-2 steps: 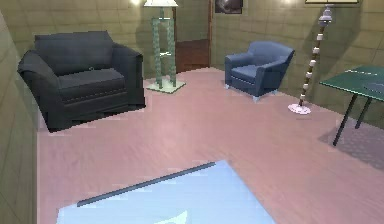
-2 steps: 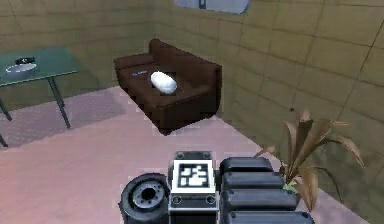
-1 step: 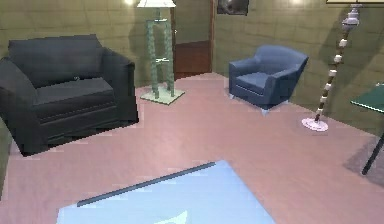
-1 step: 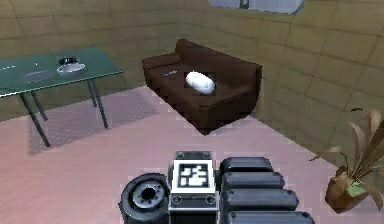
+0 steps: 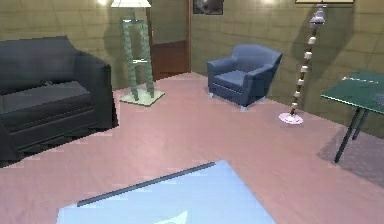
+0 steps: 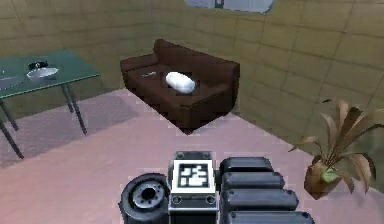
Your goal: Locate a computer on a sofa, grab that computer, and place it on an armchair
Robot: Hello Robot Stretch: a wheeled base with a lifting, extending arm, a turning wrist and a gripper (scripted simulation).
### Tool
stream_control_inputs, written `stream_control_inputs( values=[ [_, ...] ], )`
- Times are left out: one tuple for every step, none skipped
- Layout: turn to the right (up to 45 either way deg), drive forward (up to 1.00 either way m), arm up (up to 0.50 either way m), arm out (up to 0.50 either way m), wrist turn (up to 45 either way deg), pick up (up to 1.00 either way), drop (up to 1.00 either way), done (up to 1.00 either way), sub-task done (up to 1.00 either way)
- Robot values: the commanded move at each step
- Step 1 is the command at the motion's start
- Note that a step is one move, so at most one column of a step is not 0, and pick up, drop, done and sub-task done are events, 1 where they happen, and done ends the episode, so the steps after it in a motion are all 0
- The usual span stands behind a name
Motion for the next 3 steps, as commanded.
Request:
stream_control_inputs(
  values=[
    [0.0,1.0,0.0,0.0,0.0,0.0,0.0,0.0,0.0],
    [0.0,1.0,0.0,0.0,0.0,0.0,0.0,0.0,0.0],
    [0.0,0.55,0.0,0.0,0.0,0.0,0.0,0.0,0.0]
  ],
)
